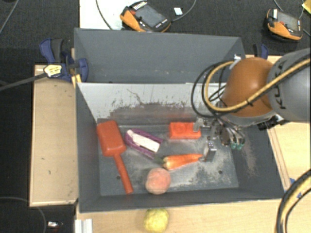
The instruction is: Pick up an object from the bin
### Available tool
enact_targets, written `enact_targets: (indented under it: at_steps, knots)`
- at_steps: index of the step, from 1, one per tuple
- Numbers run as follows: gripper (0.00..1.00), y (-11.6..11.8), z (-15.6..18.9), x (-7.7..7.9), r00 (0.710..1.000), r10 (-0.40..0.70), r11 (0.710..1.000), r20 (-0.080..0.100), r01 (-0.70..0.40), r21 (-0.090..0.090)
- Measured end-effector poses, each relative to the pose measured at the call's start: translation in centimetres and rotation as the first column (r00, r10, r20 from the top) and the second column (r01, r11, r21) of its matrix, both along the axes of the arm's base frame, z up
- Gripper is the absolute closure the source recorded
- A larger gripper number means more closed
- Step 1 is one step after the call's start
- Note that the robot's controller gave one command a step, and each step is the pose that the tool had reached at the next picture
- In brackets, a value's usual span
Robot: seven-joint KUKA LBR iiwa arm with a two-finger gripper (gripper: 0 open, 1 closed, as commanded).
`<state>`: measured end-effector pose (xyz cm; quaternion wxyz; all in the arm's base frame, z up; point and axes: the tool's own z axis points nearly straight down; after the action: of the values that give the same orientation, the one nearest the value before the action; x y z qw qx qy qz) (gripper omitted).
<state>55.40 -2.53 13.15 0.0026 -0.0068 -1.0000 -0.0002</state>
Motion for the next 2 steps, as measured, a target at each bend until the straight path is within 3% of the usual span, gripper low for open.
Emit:
enact_targets:
  at_steps: [1,2]
  knots:
    - [0.00,0.0,0.4,0.2,1.000,0.001,1.000,0.008,-0.001,0.000]
    - [0.00,3.1,-6.2,-2.8,0.989,0.150,0.989,0.006,-0.150,0.001]
